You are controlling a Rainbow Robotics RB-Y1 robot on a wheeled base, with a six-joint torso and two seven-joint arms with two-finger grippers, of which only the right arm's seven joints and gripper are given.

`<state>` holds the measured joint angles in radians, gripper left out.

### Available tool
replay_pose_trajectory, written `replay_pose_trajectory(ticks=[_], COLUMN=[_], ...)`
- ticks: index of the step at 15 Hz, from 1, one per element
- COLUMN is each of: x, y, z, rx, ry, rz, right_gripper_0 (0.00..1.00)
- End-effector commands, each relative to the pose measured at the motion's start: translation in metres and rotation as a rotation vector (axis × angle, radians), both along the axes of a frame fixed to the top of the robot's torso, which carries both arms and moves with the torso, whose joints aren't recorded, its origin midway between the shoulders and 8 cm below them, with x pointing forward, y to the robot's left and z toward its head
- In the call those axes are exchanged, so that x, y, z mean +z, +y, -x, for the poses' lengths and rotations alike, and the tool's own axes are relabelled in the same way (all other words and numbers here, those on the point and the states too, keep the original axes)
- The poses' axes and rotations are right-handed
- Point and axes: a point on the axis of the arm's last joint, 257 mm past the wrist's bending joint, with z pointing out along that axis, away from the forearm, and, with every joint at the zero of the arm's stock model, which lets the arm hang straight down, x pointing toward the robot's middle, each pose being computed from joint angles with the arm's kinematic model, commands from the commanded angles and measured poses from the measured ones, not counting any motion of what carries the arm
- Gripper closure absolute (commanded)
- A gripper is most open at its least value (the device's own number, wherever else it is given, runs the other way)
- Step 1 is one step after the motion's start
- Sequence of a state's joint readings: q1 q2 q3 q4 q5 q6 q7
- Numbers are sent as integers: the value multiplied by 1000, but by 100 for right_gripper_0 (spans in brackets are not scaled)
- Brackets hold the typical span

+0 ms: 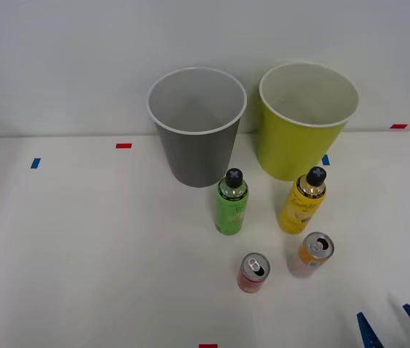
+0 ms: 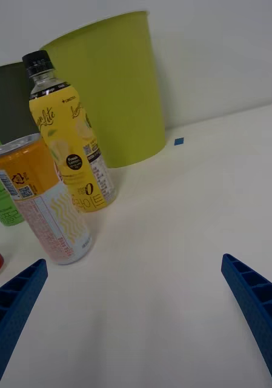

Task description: Put cans in the gray bin, plastic bottles in the light green bin

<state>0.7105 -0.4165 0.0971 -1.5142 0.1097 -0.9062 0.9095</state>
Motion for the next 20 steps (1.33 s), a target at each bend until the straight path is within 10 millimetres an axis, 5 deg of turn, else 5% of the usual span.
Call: replay_pose_trajectory(ticks=[1, 8, 14, 20], x=[4, 4, 25, 33], y=[22, 24, 77, 87], z=[-18, -20, -53, -76], rx=[44, 62, 181, 214], ry=[-21, -24, -103, -139], rz=[-19, -7, -47, 27], right_gripper_0=[0, 0, 0, 0])
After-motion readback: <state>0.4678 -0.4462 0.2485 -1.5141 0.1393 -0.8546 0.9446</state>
